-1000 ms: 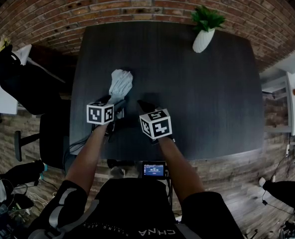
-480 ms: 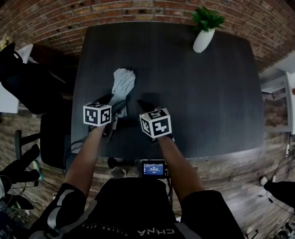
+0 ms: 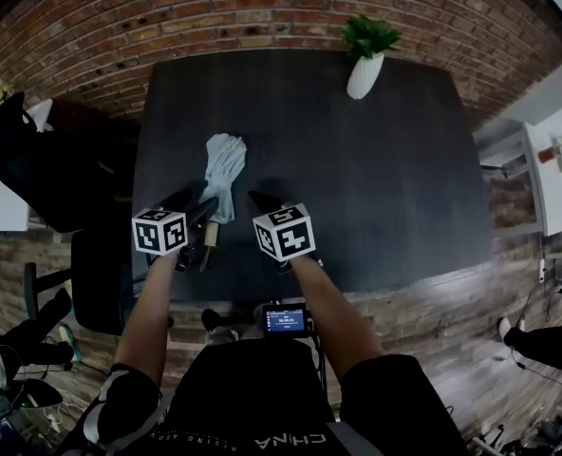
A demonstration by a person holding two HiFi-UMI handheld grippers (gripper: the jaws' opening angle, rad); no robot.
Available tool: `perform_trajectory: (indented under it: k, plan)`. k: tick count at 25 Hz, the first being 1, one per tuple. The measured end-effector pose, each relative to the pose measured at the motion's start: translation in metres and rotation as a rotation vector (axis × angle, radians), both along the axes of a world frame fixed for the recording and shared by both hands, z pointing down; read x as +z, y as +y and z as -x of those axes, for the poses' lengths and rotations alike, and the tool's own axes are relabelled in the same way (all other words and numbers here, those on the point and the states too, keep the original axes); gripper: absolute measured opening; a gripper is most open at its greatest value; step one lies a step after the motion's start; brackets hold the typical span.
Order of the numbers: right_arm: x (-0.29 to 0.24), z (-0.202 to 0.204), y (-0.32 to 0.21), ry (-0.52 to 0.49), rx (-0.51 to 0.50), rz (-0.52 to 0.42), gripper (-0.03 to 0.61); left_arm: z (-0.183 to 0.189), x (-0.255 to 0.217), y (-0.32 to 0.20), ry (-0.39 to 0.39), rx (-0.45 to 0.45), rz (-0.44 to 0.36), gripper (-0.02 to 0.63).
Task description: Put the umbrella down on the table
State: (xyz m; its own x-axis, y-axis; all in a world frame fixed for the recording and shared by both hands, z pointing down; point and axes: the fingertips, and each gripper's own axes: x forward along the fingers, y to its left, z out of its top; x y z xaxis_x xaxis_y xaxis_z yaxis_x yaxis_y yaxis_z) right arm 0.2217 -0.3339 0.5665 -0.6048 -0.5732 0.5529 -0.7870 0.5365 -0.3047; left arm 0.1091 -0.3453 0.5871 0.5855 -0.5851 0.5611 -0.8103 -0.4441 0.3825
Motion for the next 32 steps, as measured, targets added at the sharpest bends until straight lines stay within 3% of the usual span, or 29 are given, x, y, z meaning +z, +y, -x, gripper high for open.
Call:
perform_trajectory:
  k: [4, 12, 22, 32]
  plan:
    - [-0.01, 0.0, 0.009, 0.007, 0.017, -0.017, 0.008, 0.01, -0.018, 0.012, 0.039, 0.01, -0.05, 0.34]
    - [-0.033, 0.012, 0.035, 0.015, 0.05, -0.056, 0.008, 0.027, -0.052, 0.045, 0.119, 0.052, -0.148, 0.22]
    - [-0.052, 0.028, 0.068, -0.001, 0.095, -0.084, 0.008, 0.036, -0.068, 0.088, 0.227, 0.075, -0.197, 0.013]
    - [-0.058, 0.031, 0.082, 0.002, 0.104, -0.099, 0.006, 0.024, -0.083, 0.104, 0.29, 0.155, -0.233, 0.003]
